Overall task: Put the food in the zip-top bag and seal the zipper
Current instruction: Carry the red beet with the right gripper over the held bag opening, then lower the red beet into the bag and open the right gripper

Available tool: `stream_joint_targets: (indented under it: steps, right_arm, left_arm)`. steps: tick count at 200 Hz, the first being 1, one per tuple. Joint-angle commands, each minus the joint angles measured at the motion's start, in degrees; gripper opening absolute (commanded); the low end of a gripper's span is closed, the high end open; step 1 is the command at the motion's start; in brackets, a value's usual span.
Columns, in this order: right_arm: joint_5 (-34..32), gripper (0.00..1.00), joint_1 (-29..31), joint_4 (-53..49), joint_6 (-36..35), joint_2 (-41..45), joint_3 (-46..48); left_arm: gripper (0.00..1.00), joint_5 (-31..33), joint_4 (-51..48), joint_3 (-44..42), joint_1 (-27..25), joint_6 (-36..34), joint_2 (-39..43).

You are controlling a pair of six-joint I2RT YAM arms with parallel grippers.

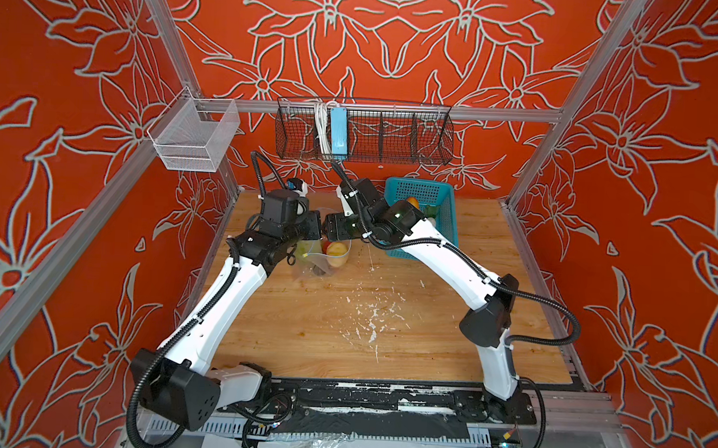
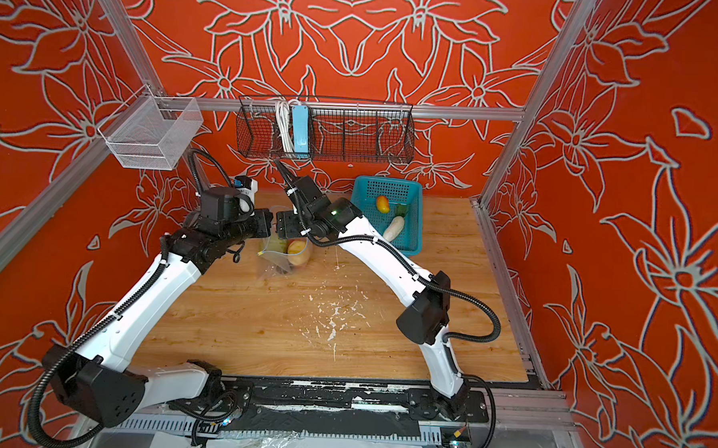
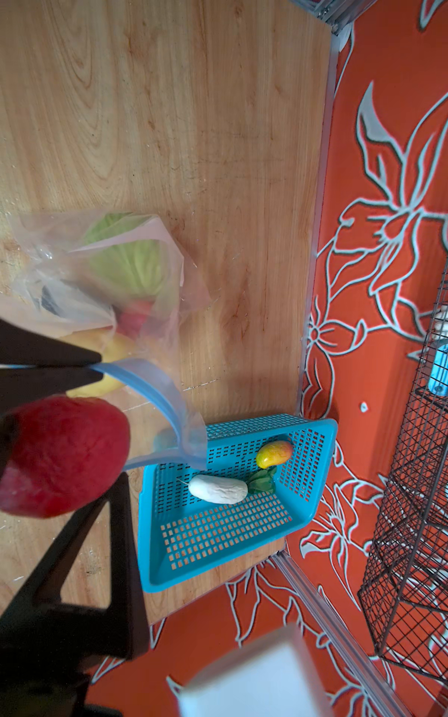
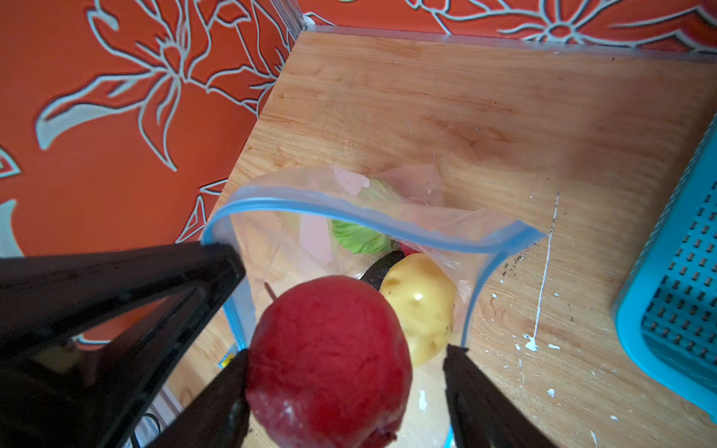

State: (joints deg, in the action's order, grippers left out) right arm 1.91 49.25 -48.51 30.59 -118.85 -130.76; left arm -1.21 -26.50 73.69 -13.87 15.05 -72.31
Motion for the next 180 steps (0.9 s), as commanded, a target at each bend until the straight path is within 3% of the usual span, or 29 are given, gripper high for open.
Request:
stream_joint_targets:
  steps: [1,70,112,180]
  right_arm:
    - [-1.08,0.80,0.54,-1.57,-0.29,-0.15,-2.39]
    - [-3.88,0.86,0.58,-3.04,-1.52,2.28,-2.83]
    - [-6.37,0.95,0.59,-4.29,-3.42,4.09,-1.32]
    - [-2.22,0.98,-0.06,-1.86,-5.19,2.75,2.65]
  left_arm:
    - [0.00,-0.02,0.13,-0.13,0.25,0.11,0.89]
    - [0.00,0.07,0.13,-0.13,0.25,0.16,0.84]
    - [0.00,0.11,0.22,-0.10,0.25,0.16,0.95]
    - [0.00,-0.02,0.22,-0.13,0.25,0.24,0.94]
